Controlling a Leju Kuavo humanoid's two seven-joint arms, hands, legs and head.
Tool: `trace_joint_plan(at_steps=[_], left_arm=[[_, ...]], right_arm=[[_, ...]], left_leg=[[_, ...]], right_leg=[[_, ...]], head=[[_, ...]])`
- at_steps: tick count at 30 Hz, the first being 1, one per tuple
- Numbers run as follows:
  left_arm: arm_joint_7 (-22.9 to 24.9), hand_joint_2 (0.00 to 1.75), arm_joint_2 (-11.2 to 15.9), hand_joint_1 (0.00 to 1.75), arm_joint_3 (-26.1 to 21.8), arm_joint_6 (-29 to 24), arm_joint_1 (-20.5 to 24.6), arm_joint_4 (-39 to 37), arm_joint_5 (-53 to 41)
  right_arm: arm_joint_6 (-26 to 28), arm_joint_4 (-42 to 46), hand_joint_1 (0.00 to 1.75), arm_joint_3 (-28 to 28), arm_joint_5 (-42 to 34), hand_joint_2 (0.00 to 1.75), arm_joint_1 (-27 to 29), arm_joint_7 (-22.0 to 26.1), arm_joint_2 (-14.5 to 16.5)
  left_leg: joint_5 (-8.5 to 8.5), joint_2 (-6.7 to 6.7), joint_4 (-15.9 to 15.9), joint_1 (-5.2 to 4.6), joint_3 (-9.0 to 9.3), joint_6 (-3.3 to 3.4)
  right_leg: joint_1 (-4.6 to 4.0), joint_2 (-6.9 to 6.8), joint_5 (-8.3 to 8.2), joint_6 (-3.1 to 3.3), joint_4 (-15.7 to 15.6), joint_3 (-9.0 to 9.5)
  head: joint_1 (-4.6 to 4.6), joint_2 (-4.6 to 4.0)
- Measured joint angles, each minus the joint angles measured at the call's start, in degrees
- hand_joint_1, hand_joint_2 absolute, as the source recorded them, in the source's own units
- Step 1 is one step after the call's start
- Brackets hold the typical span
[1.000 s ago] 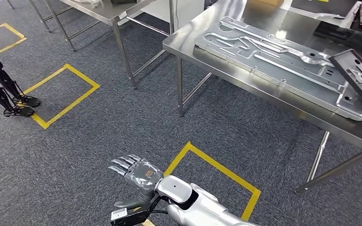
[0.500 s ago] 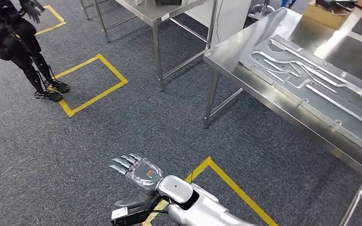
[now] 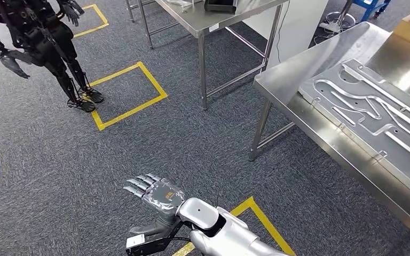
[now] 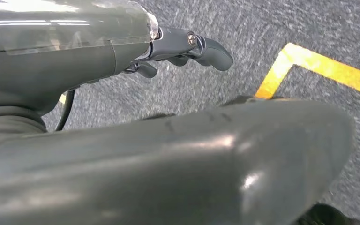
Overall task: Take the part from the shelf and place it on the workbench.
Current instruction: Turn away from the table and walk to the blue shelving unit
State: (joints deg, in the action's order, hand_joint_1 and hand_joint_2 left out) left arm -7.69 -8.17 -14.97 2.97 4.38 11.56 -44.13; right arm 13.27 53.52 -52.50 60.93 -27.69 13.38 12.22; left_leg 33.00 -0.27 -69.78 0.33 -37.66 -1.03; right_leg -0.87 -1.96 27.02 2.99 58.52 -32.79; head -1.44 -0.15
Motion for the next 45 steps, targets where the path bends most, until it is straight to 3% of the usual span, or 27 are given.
trace_joint_plan(at_steps=[2,3,5,7,8,9,11,13,14,15,17,18,20,22,24,26,28,29,31,33,35,37,38,40,41,43,45], left_arm=[[0.0,0.00,0.0,0.00,-0.2,0.0,0.0,0.0,-0.2],[0.0,0.00,0.1,0.00,-0.3,0.0,0.1,0.0,-0.2],[0.0,0.00,0.1,0.00,-0.4,0.0,0.3,0.0,-0.3],[0.0,0.00,0.0,0.00,-0.5,0.0,0.2,0.0,-0.3],[0.0,0.00,0.0,0.00,-0.5,0.0,0.2,0.0,-0.3],[-0.1,0.00,-0.1,0.00,-0.6,0.0,0.2,0.0,-0.4],[-0.1,0.00,-0.2,0.00,-0.8,0.0,0.5,0.0,-0.4],[-0.1,0.00,-0.3,0.00,-0.8,0.0,0.7,0.0,-0.4],[-0.2,0.00,-0.3,0.00,-0.9,0.0,0.6,0.0,-0.4],[-0.2,0.00,-0.3,0.00,-0.9,0.0,0.6,0.0,-0.4],[-0.2,0.00,-0.4,0.00,-0.9,0.0,0.6,0.0,-0.4],[-0.1,0.00,-0.4,0.00,-0.9,0.0,0.7,0.0,-0.4],[-0.2,0.00,-0.4,0.00,-0.9,0.0,0.8,0.0,-0.4],[-0.2,0.00,-0.4,0.00,-0.9,0.0,0.6,0.0,-0.5],[-0.2,0.00,-0.4,0.00,-1.0,0.0,0.6,0.0,-0.6],[-0.2,0.00,-0.4,0.00,-1.0,0.0,0.9,0.0,-0.7],[-0.2,0.00,-0.4,0.00,-1.2,0.0,1.1,0.0,-1.0],[-0.2,0.00,-0.4,0.00,-1.3,0.0,1.0,0.0,-1.1],[-0.2,0.00,-0.4,0.00,-1.4,0.0,0.9,0.0,-1.2],[-0.2,0.00,-0.4,0.00,-1.6,0.0,1.1,0.0,-1.3],[-0.2,0.00,-0.4,0.00,-1.7,0.0,1.3,0.0,-1.3],[-0.2,0.00,-0.3,0.00,-2.0,0.0,1.3,0.0,-1.5],[-0.2,0.00,-0.3,0.00,-2.1,0.0,1.2,0.0,-1.6],[-0.2,0.00,-0.3,0.00,-2.3,0.0,1.2,0.0,-1.6],[-0.2,0.00,-0.4,0.00,-2.3,0.0,1.3,0.0,-1.6],[-0.2,0.00,-0.4,0.00,-2.3,0.0,1.5,0.0,-1.6],[-0.2,0.00,-0.4,0.00,-2.3,0.0,1.4,0.0,-1.6]], right_arm=[[-0.4,0.0,0.00,0.0,0.3,0.00,0.0,0.2,0.2],[-0.5,0.0,0.00,0.0,0.4,0.00,0.0,0.3,0.2],[-0.5,0.0,0.00,0.0,0.5,0.00,0.0,0.4,0.3],[-0.6,0.1,0.00,0.0,0.6,0.00,0.0,0.4,0.4],[-0.6,0.2,0.00,0.0,0.7,0.00,-0.1,0.4,0.5],[-0.6,0.3,0.00,0.0,0.7,0.00,-0.2,0.3,0.5],[-0.6,0.6,0.00,-0.1,0.7,0.00,-0.1,0.3,0.4],[-0.7,0.6,0.00,-0.1,0.8,0.00,0.3,0.2,0.1],[-0.7,0.6,0.00,-0.1,0.8,0.00,0.4,0.2,0.0],[-0.7,0.6,0.00,-0.1,0.8,0.00,0.4,0.2,-0.1],[-0.7,0.6,0.00,-0.1,0.8,0.00,0.3,0.1,-0.1],[-0.7,0.6,0.00,-0.1,0.8,0.00,0.3,0.1,-0.1],[-0.8,0.6,0.00,-0.1,0.8,0.00,0.4,0.2,-0.2],[-0.8,0.7,0.00,-0.1,0.8,0.00,0.3,0.3,0.0],[-0.9,0.7,0.00,-0.1,0.7,0.00,0.1,0.5,0.2],[-1.2,0.7,0.00,-0.1,0.6,0.00,0.0,0.7,0.3],[-1.4,0.7,0.00,-0.1,0.4,0.00,0.0,1.0,0.2],[-1.4,0.7,0.00,-0.1,0.3,0.00,0.0,1.1,0.2],[-1.4,0.7,0.00,-0.1,0.1,0.00,-0.1,1.2,0.3],[-1.4,0.7,0.00,-0.1,-0.1,0.00,-0.3,1.2,0.3],[-1.5,0.7,0.00,-0.1,-0.2,0.00,-0.4,1.3,0.4],[-1.5,0.8,0.00,-0.1,-0.2,0.00,-0.5,1.5,0.6],[-1.5,0.8,0.00,-0.1,-0.2,0.00,-0.5,1.5,0.7],[-1.6,0.9,0.00,-0.2,-0.3,0.00,-0.7,1.6,0.8],[-1.6,0.9,0.00,-0.2,-0.3,0.00,-0.7,1.6,0.8],[-1.6,0.8,0.00,-0.2,-0.3,0.00,-0.5,1.7,0.5],[-1.7,0.8,0.00,-0.2,-0.4,0.00,-0.3,1.7,0.3]], left_leg=[[-5.95,1.75,7.3,-0.91,1.65,1.19],[-7.42,2.73,9.8,-1.51,2.20,1.72],[-8.42,3.56,11.5,-2.24,2.52,2.43],[-9.38,2.52,12.6,-2.09,3.01,2.76],[-9.69,1.90,13.2,-1.75,3.33,2.74],[-9.97,1.33,13.7,-1.38,3.60,2.72],[-10.19,0.12,14.2,-0.91,3.82,2.71],[-10.06,-1.31,14.1,-0.62,3.81,2.57],[-9.90,-2.06,13.9,-0.39,3.82,2.35],[-9.66,-2.83,13.5,-0.09,3.84,2.03],[-8.95,-4.26,12.5,0.49,3.66,1.16],[-8.62,-4.91,11.7,0.63,3.33,0.72],[-8.43,-5.94,11.1,0.85,2.59,-0.14],[-8.56,-6.53,11.1,1.11,2.21,-0.85],[-7.51,-4.36,9.2,1.02,1.30,-1.26],[-4.56,-1.31,3.0,0.85,-1.57,-1.46],[-2.15,-0.40,-3.7,0.86,-4.79,-1.49],[-2.25,-0.25,-4.7,0.85,-5.25,-1.38],[-5.08,0.27,-0.4,0.69,-2.90,-0.81],[-7.57,2.46,7.1,-0.05,1.06,0.13],[-7.93,3.86,10.6,-0.79,2.74,0.83],[-8.11,2.84,11.1,-0.82,2.82,1.25],[-8.35,2.23,11.6,-0.68,2.99,1.44],[-8.85,1.15,12.4,-0.31,3.38,1.95],[-8.97,0.58,12.5,-0.27,3.39,2.11],[-9.00,-0.69,12.5,-0.25,3.31,2.30],[-8.95,-2.11,12.3,-0.21,3.28,2.24]], right_leg=[[-0.29,-1.17,0.99,0.05,-0.2,1.44],[-0.31,-1.73,1.30,-0.04,-0.3,1.87],[-0.31,-2.81,1.79,-0.51,-0.7,2.39],[-0.45,-3.36,2.38,-1.08,-0.7,2.78],[-0.47,-2.67,2.99,-1.42,-0.1,2.70],[-0.36,-1.49,4.04,-1.77,1.5,2.02],[0.22,1.04,7.18,-2.54,8.0,-1.30],[0.95,1.72,8.93,-3.20,14.4,-5.07],[1.29,1.80,8.12,-3.58,14.9,-5.80],[1.64,1.90,6.27,-3.97,13.2,-5.48],[2.48,3.62,1.95,-4.79,6.2,-2.79],[2.78,4.88,0.80,-4.82,3.5,-1.74],[2.77,6.46,0.69,-4.23,1.9,-1.24],[2.53,5.49,0.47,-3.18,1.7,-1.25],[2.49,4.22,0.34,-2.30,1.3,-0.89],[2.16,2.62,0.44,-1.72,1.1,-0.58],[1.68,0.95,0.63,-1.39,1.1,-0.46],[1.47,0.20,0.72,-1.28,1.1,-0.40],[1.12,-1.05,0.90,-1.17,1.1,-0.17],[0.82,-2.09,1.12,-1.29,1.1,0.09],[0.62,-3.03,1.24,-1.72,1.0,0.19],[0.51,-4.06,1.35,-2.26,0.8,0.38],[0.57,-3.77,1.65,-2.55,1.0,0.47],[0.80,-1.37,3.70,-3.05,4.1,-0.72],[0.98,0.25,5.41,-3.20,7.4,-2.25],[1.10,1.66,8.31,-3.38,14.6,-6.02],[1.23,1.88,7.46,-3.55,16.3,-7.39]], head=[[0.01,0.00],[-0.01,0.00],[-0.02,0.01],[-0.03,0.01],[-0.03,0.01],[-0.03,0.01],[-0.02,0.00],[-0.02,0.01],[-0.02,0.00],[-0.02,0.00],[-0.02,0.00],[-0.02,0.01],[-0.02,0.01],[-0.02,0.01],[-0.03,0.00],[-0.03,0.00],[-0.02,0.00],[-0.02,0.00],[-0.02,0.00],[-0.02,0.00],[-0.02,0.00],[-0.02,0.00],[-0.02,0.01],[-0.01,0.01],[-0.01,0.01],[-0.01,0.00],[-0.02,0.00]])
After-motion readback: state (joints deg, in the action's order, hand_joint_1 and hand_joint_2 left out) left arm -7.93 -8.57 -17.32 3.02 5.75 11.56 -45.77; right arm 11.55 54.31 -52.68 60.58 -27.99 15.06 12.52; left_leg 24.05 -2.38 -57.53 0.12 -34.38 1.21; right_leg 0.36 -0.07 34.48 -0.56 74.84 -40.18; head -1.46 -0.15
